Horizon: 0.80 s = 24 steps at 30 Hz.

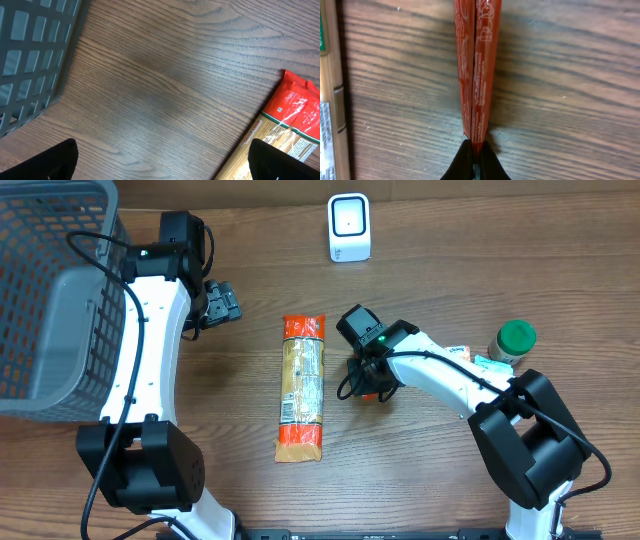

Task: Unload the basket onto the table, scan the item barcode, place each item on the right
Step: 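Lower the right gripper and grasp the red stick snack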

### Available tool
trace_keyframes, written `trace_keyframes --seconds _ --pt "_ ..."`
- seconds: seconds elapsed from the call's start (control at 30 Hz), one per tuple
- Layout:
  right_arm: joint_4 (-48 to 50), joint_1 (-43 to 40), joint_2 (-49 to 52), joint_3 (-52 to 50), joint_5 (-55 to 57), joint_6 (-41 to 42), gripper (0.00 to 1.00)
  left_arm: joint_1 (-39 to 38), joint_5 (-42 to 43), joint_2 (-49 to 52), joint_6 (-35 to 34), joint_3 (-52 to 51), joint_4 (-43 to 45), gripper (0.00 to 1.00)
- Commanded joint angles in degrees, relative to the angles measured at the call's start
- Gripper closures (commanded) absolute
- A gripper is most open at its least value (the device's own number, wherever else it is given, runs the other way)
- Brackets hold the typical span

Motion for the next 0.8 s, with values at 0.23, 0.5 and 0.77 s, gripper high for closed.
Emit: trace_keyframes --seconds 0.23,0.5,0.77 --pt "1.46 0.17 -1.75 -2.69 2.14 -0.04 0.96 -0.07 -0.52 -0.07 0.85 -0.15 0.07 0.0" --pt "1.53 0.17 -1.77 -4.79 1.49 0.13 0.96 -0.07 -0.52 -0.07 0.85 -0.15 0.07 0.0" --pt "-0.44 0.15 -1.79 -4.68 1.51 0.11 0.96 -0.07 -0.52 -0.07 0.85 -0.15 0.07 0.0"
